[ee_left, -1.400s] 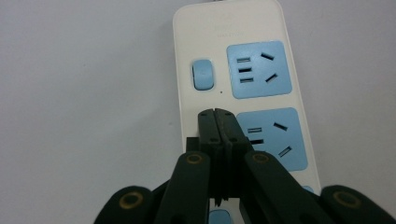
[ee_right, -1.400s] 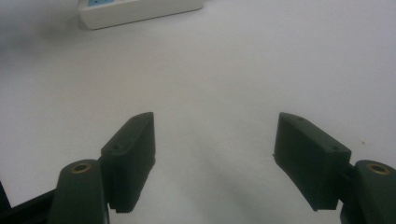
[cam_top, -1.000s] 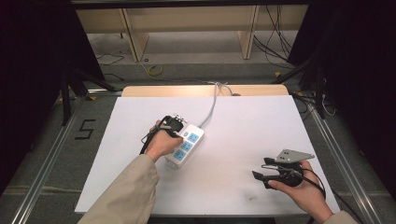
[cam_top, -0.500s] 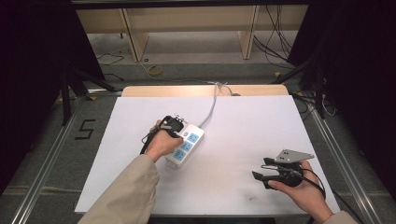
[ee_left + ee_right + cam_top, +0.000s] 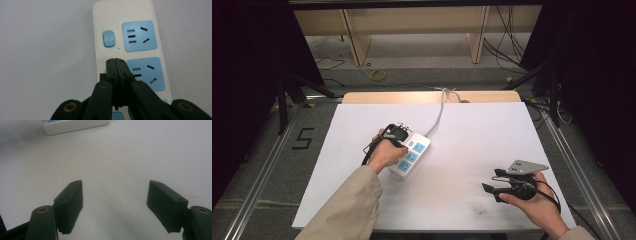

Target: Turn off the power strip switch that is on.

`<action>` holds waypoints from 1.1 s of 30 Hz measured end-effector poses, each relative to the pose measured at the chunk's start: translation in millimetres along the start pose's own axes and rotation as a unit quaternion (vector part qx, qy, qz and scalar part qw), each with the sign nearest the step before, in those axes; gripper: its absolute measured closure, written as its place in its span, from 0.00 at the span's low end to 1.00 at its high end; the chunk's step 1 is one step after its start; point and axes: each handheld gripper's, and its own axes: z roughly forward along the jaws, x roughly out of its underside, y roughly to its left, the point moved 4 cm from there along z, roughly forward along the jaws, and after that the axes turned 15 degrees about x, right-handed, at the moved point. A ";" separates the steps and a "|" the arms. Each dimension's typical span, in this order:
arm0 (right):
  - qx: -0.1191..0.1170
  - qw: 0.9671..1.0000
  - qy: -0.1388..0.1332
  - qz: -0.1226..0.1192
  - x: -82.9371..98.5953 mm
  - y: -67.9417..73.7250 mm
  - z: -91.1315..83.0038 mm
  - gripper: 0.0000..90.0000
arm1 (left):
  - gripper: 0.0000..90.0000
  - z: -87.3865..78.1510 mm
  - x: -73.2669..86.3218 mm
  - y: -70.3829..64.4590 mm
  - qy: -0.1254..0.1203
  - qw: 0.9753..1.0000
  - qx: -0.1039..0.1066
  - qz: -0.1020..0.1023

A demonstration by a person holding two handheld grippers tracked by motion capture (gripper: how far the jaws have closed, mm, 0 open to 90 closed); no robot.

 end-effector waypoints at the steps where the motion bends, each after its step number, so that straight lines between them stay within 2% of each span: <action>1: 0.000 1.000 0.000 0.000 0.0 0.0 0.0 0.33 | 1.00 -0.1 0.0 0.2 0.001 1.000 0.001 0.000; 19: 0.000 1.000 -0.002 0.001 -0.4 0.0 -0.2 0.33 | 1.00 -0.4 -0.2 0.2 0.000 1.000 0.003 0.001; 22: -0.001 1.000 -0.001 0.001 -0.4 -0.1 0.0 0.33 | 1.00 -2.8 -2.3 -1.1 -0.012 1.000 0.013 -0.003; 23: -0.001 1.000 -0.001 0.001 -0.5 -0.1 0.0 0.33 | 1.00 -3.1 -1.9 -1.3 -0.005 1.000 0.015 -0.002; 28: -0.001 1.000 -0.002 0.001 -0.7 -0.1 -0.2 0.33 | 1.00 -3.4 -1.4 -0.8 -0.008 1.000 0.012 0.002; 33: -0.001 1.000 -0.003 0.002 -0.8 -0.4 -0.5 0.33 | 1.00 -8.2 -2.9 -0.5 -0.022 1.000 0.009 0.003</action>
